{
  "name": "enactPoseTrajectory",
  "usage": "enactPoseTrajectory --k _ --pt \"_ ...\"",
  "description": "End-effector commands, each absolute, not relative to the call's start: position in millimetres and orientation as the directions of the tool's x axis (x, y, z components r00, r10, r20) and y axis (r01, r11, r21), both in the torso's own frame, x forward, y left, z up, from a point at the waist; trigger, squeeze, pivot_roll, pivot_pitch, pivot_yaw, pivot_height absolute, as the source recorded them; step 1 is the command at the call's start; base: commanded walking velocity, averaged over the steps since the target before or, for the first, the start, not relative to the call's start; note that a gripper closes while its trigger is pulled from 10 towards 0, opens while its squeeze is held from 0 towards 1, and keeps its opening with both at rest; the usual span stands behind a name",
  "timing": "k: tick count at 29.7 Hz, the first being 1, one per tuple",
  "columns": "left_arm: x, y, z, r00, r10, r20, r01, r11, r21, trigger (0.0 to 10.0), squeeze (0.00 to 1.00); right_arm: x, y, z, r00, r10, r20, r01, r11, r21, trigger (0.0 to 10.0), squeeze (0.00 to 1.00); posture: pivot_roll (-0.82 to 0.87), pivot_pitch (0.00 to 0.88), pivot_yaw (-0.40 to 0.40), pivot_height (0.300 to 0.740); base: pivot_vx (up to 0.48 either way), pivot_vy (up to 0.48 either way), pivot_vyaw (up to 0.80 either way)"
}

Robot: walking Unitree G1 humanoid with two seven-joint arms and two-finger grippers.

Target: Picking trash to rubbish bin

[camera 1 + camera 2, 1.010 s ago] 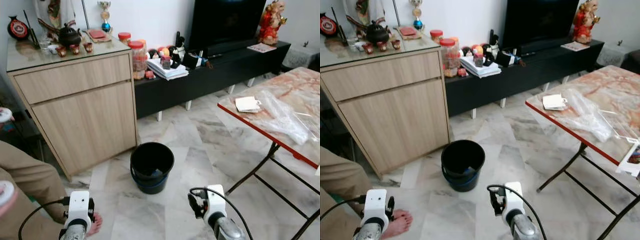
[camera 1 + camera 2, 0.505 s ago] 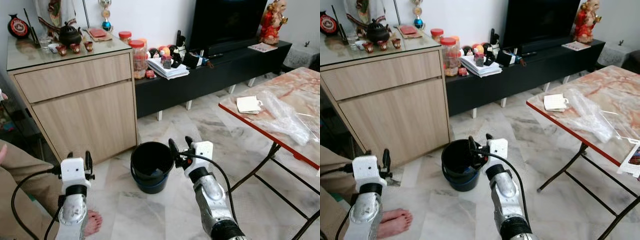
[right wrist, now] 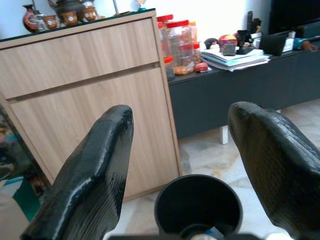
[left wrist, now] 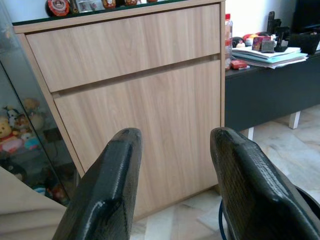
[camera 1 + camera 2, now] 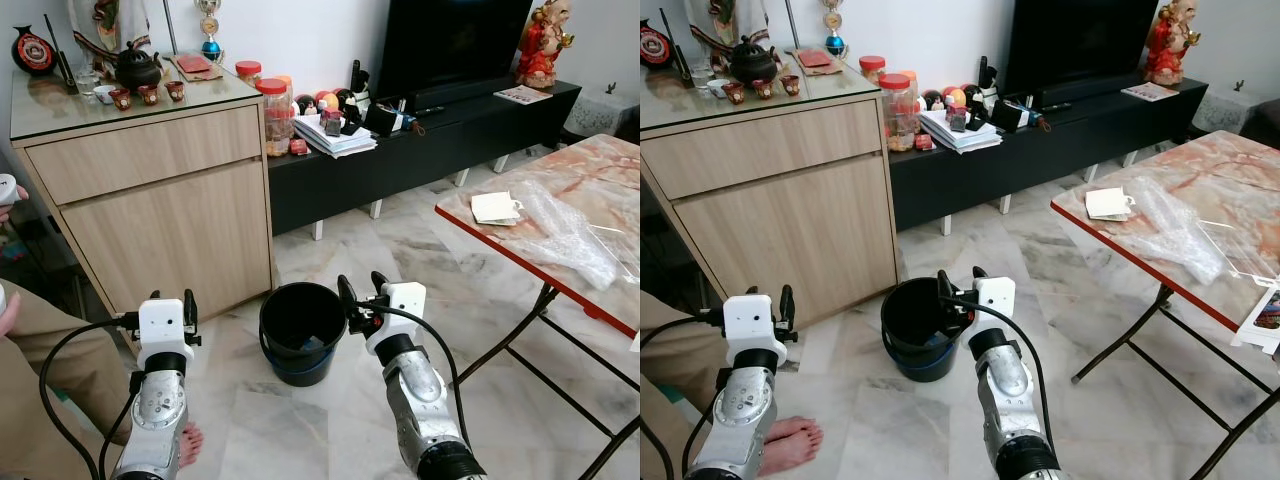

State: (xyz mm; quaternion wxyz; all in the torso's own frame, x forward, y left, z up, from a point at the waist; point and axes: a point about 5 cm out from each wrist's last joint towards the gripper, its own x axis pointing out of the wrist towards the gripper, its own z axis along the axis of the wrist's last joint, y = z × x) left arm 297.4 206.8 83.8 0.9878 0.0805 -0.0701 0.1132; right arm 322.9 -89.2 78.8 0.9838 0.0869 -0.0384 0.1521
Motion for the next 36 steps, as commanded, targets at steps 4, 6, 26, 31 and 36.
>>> enactPoseTrajectory --k 4,6,26,31,36 --pt "304.4 203.7 91.7 0.963 0.204 0.174 -0.229 0.964 0.136 10.0 0.00 328.1 -87.7 86.0 0.951 0.288 0.115 -0.305 0.938 0.166 10.0 0.00 0.04 0.000 -0.064 0.740 0.000 0.000 0.00" --pt "306.0 203.1 93.9 0.962 0.204 0.179 -0.229 0.964 0.133 10.0 0.00 329.2 -84.5 86.6 0.949 0.298 0.107 -0.313 0.936 0.164 10.0 0.00 0.05 0.000 -0.066 0.740 0.000 0.000 0.00" --pt "307.4 201.9 97.1 0.964 0.193 0.185 -0.220 0.966 0.137 10.0 0.00 327.9 -79.0 84.5 0.946 0.311 0.094 -0.323 0.929 0.178 10.0 0.00 0.05 0.000 -0.061 0.740 0.000 0.000 -0.79" --pt "307.3 202.4 97.3 0.963 0.194 0.185 -0.221 0.966 0.137 10.0 0.00 328.0 -77.3 84.5 0.945 0.315 0.092 -0.327 0.928 0.179 10.0 0.00 0.05 0.000 -0.061 0.740 0.000 0.000 -0.80" --pt "307.3 202.2 97.8 0.964 0.191 0.184 -0.218 0.966 0.139 10.0 0.00 328.5 -75.5 84.7 0.943 0.319 0.089 -0.331 0.926 0.181 10.0 0.00 0.06 0.000 -0.062 0.740 0.000 0.000 -0.80"
